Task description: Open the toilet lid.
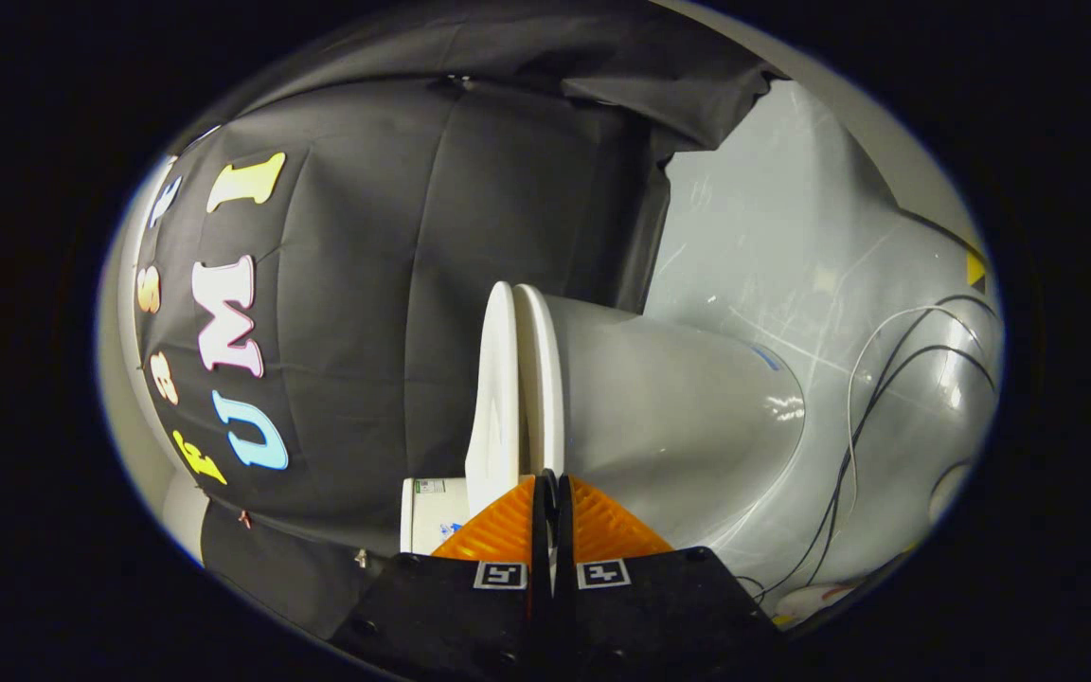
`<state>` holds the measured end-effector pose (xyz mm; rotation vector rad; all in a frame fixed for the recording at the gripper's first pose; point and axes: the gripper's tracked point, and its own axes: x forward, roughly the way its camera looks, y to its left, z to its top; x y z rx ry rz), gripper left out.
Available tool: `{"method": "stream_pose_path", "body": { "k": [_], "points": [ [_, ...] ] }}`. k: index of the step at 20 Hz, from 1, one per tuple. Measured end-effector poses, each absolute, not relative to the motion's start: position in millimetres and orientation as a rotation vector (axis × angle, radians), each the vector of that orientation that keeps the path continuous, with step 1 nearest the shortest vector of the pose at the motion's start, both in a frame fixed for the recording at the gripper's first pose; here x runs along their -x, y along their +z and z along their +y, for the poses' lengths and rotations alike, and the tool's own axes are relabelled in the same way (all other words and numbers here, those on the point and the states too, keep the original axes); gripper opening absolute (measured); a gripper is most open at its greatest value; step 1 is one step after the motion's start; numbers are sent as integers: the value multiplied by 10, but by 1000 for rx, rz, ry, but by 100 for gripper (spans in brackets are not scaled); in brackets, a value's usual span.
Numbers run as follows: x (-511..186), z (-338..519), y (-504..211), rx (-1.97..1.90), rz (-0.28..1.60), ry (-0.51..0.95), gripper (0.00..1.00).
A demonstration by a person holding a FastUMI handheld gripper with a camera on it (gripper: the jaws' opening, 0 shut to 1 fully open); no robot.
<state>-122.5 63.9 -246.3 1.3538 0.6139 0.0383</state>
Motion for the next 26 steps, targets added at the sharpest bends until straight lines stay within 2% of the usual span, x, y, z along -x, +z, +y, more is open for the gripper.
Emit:
{"method": "stream_pose_path", "body": {
  "k": [10, 16, 26],
  "points": [
    [1242, 692, -2377, -1268, 666, 31, 5],
    [1237, 733, -2028, -1192, 663, -9, 5],
    [1180, 1026, -1181, -960, 592, 21, 5]
  ]
}}
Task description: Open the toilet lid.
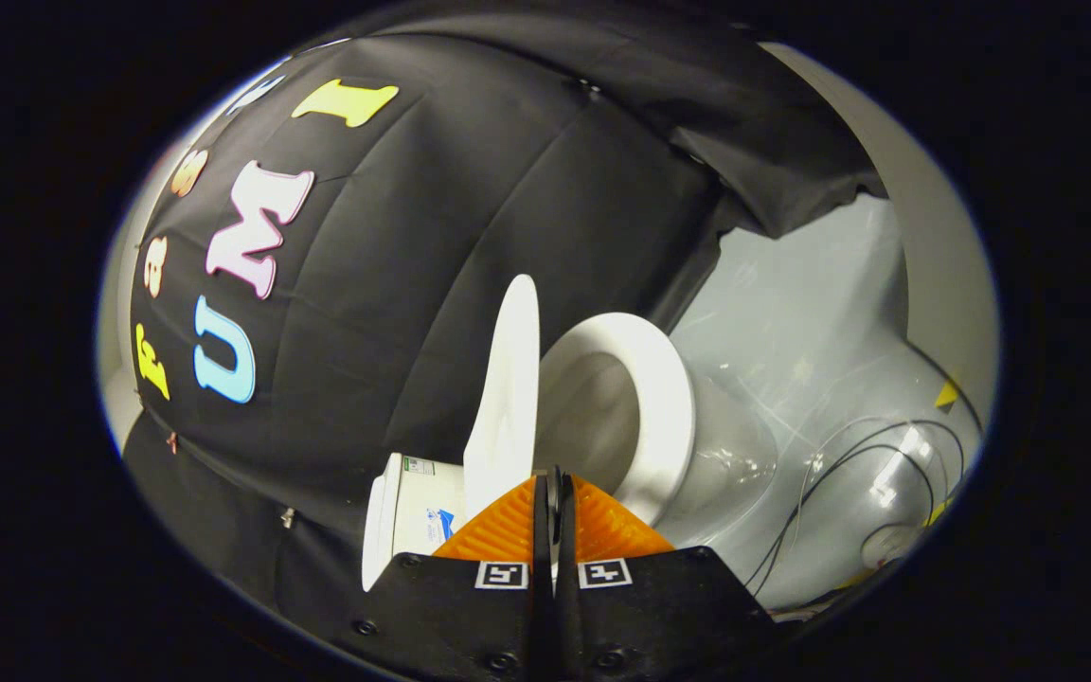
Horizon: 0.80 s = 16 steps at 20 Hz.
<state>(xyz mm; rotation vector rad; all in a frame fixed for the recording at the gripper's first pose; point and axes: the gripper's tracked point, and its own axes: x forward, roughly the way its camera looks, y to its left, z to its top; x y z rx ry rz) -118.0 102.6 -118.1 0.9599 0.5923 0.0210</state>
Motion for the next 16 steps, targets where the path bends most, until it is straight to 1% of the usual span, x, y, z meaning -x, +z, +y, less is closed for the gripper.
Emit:
{"method": "stream_pose_path", "body": {
  "k": [4, 8, 10, 14, 16],
  "points": [
    [1163, 1228, -849, -885, 588, 29, 5],
    [1122, 1572, -384, -784, 553, 77, 5],
    [1116, 1732, -208, -672, 539, 88, 5],
    [1136, 1963, 60, -507, 498, 54, 5],
    [1120, 2074, 179, -489, 480, 47, 5]
  ]
}}
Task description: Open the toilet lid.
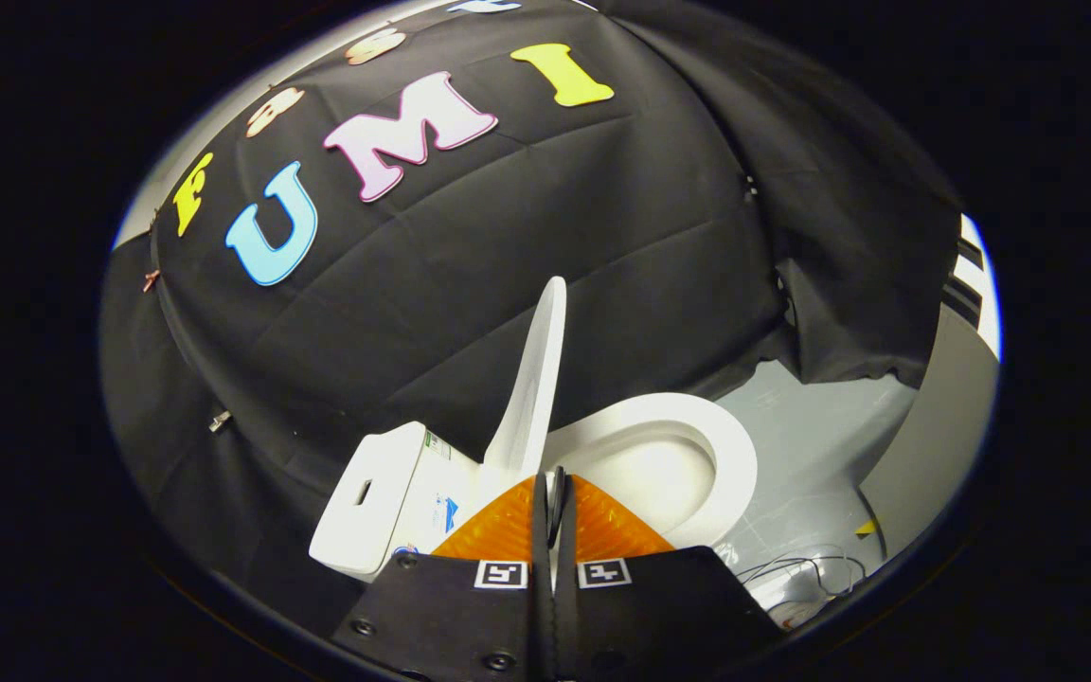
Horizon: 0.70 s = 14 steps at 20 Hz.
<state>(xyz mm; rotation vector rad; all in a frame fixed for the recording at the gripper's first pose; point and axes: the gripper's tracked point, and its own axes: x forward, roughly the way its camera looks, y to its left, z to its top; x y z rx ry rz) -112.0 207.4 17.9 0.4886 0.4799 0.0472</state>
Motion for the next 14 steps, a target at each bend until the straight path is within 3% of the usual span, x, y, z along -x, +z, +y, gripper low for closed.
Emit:
{"method": "stream_pose_path", "body": {
  "k": [14],
  "points": [
    [1139, 2818, 626, -317, 449, 5, 5]
  ]
}}
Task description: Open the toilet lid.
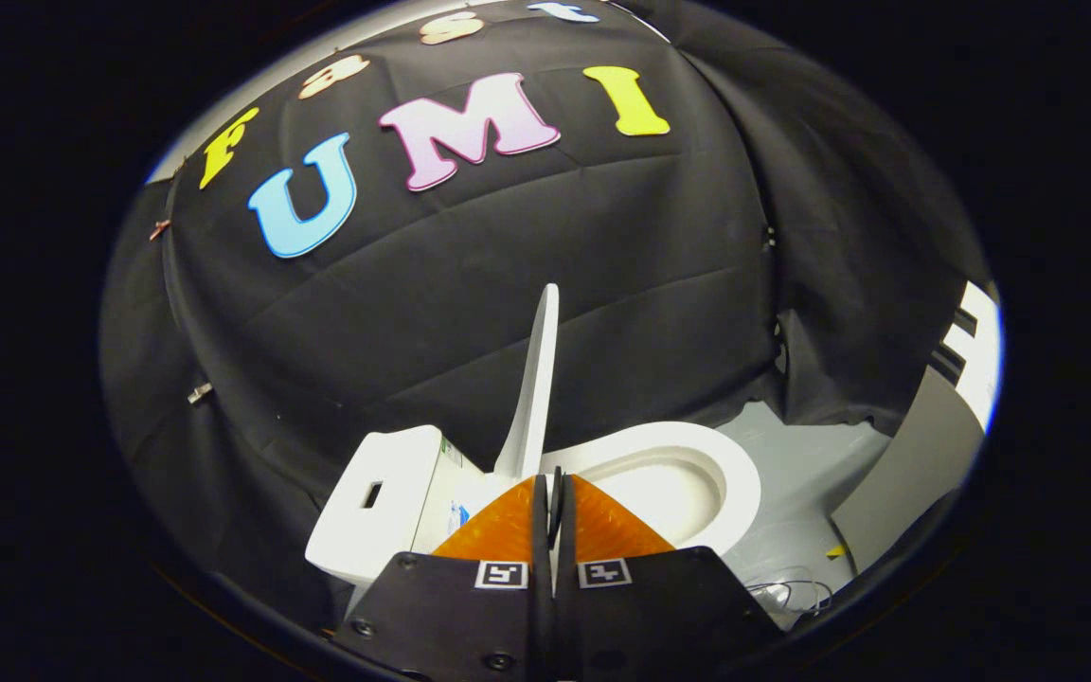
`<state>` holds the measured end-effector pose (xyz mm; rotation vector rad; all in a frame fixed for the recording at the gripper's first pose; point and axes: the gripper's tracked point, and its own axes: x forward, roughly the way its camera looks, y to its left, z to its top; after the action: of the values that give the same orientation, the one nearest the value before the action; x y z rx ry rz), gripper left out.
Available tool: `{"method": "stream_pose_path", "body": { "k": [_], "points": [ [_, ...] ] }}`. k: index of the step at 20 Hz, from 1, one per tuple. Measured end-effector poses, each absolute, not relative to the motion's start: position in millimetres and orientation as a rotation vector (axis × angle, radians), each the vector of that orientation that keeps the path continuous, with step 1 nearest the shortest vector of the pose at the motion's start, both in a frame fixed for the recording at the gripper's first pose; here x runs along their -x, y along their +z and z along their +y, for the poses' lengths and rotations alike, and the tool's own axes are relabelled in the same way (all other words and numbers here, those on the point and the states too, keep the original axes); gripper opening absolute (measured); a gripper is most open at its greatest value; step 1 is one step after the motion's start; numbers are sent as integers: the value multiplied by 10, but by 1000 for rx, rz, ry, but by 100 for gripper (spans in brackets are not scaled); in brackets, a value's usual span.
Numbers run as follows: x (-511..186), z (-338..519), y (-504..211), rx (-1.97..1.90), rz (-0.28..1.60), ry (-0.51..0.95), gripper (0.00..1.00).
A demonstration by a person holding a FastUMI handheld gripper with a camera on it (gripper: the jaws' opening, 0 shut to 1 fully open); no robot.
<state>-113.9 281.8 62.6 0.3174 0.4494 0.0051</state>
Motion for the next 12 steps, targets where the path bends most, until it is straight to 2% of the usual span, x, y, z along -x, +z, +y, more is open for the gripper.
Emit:
{"method": "stream_pose_path", "body": {
  "k": [5, 9, 12],
  "points": [
    [1146, 3248, 804, -255, 428, 25, 5],
    [1177, 3460, 875, -190, 414, -32, 5],
    [1182, 3743, 911, -133, 400, 4, 5]
  ]
}}
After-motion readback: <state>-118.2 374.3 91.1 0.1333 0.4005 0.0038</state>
